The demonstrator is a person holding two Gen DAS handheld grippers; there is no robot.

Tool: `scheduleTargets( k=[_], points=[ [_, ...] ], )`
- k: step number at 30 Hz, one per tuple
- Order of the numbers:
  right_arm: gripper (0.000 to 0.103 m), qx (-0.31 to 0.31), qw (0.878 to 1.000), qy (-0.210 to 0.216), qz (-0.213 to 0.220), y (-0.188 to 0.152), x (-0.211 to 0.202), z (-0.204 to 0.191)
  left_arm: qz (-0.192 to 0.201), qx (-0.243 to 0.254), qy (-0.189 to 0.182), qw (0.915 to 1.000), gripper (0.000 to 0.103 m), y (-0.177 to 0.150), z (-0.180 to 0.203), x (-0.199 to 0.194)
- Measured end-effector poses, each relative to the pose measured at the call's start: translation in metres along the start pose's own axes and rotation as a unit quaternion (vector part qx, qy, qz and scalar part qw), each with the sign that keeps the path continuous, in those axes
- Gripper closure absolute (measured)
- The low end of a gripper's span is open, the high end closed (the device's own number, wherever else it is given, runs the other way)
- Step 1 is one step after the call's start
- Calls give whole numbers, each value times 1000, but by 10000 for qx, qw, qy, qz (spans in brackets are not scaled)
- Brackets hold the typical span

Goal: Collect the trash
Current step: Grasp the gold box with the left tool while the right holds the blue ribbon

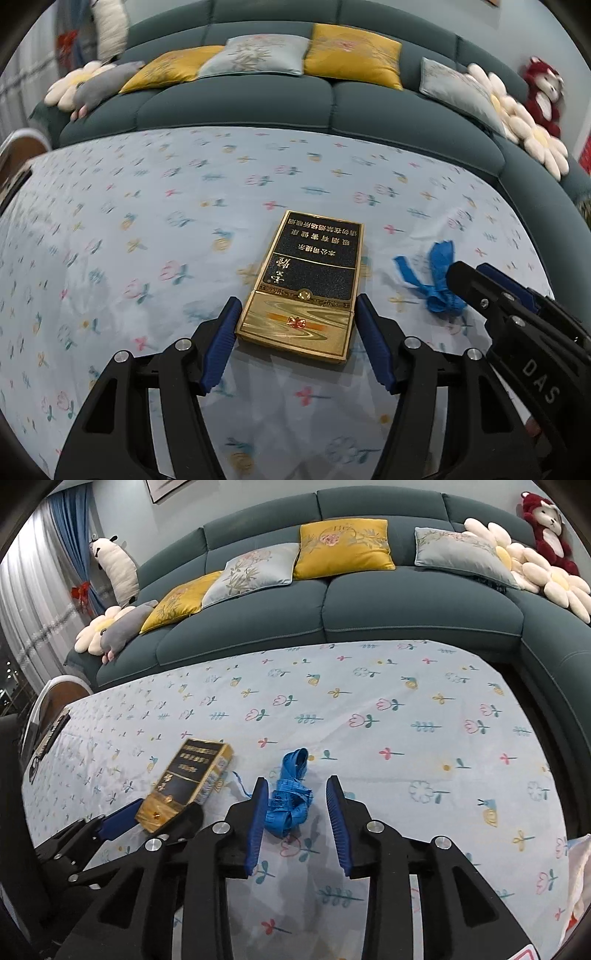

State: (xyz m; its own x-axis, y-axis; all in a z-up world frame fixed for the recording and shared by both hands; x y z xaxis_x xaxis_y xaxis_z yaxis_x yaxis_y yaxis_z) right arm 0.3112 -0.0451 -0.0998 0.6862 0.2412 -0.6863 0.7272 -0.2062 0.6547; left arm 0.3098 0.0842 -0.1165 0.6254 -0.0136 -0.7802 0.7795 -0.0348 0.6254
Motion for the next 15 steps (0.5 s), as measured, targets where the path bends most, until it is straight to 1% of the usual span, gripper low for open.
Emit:
scheduleTargets(
  k=[2,5,6,7,9,12,15],
  points=[
    [71,-57,10000,-13,-27,-1,3,-3,4,-117,-26,9999,43,0,-6,0],
    [71,-99,9999,-37,-105,-2,8,-7,15,-117,-2,9999,43,0,-6,-1],
    [73,-101,9999,-46,-121,-2,9,-7,18,-112,-1,9999,43,0,-5,-1],
    [79,-74,9999,-18,-134,-3,9,-6,21,-111,-11,9999,43,0,-5,-1],
    [82,-64,9999,-20,-157,-4,8,-4,43,-106,-43,9999,43,0,-3,-4],
    [84,-37,9999,-75,-83,-8,-1,-1,104,-16,8,9999,43,-4,1,-12],
    [84,15,9999,-116,38,-13,-19,2,115,7,-39,9999,43,-11,6,-23]
  ],
)
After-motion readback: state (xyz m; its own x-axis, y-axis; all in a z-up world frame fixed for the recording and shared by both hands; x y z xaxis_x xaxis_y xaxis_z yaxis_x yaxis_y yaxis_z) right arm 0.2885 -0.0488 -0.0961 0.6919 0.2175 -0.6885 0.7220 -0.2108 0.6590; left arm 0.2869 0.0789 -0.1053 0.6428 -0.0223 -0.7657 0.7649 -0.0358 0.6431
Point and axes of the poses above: each gripper's, at about its wrist camera, not at the fingertips, and x roughly the way its jaws point, z to its right, y to its top, the point moved 6 cm from there along x, roughly the way its jaws point, and after that the axes turned 7 degrees about y, right-handed, at the moved point
